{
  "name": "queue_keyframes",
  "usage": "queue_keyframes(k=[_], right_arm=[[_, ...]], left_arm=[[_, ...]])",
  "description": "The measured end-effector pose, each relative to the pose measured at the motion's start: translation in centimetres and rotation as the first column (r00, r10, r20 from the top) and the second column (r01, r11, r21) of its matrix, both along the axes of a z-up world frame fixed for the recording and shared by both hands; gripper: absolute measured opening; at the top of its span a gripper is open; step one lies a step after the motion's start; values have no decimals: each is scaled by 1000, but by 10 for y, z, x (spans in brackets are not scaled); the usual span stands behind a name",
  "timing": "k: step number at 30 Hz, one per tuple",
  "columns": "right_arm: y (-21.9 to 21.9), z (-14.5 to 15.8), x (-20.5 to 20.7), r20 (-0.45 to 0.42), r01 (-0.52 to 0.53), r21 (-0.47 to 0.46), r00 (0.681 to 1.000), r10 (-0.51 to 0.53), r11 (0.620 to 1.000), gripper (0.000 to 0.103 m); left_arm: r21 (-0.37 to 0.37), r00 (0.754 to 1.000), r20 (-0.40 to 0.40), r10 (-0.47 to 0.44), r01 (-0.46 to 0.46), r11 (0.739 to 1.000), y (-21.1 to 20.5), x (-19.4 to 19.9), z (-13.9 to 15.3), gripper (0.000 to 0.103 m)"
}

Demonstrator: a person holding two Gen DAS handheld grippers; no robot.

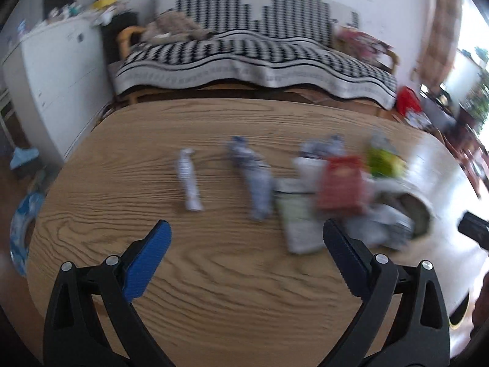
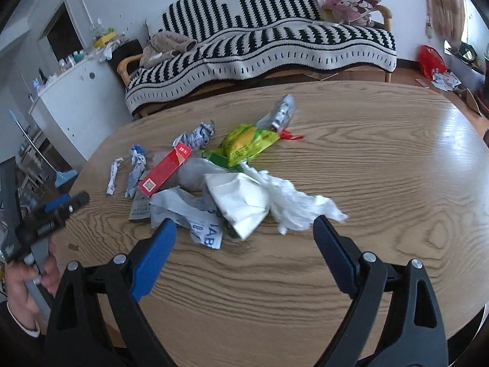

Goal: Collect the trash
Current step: 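Swing both tools back over the table, then grasp the white-green wrapper with the right tool while the left tool grasps a white paper strip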

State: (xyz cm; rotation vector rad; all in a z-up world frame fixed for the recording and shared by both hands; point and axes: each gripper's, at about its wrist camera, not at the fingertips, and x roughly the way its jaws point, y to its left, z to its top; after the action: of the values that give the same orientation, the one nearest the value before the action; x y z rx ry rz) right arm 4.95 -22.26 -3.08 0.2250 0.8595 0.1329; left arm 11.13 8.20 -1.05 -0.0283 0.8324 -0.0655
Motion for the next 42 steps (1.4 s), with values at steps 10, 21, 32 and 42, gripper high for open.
queue_keyframes(k=[10,21,32,42], right_arm=[[8,-27,45,-34,11,-56,999,-13,998,78],[21,-46,62,-66,-45,-150,997,35,988,26],[0,16,17,97,-4,-81,995,12,997,22],[-34,21,-5,89,52,-81,995,-44,995,22]], left_arm=[[-39,982,-96,159,-164,986,57,85,-54,96],[80,987,-109,120,-112,991,33,119,-77,46],[54,999,-38,12,-10,998,6,83,-34,13],[13,999,-7,-48,48,999,-26,52,-5,14]])
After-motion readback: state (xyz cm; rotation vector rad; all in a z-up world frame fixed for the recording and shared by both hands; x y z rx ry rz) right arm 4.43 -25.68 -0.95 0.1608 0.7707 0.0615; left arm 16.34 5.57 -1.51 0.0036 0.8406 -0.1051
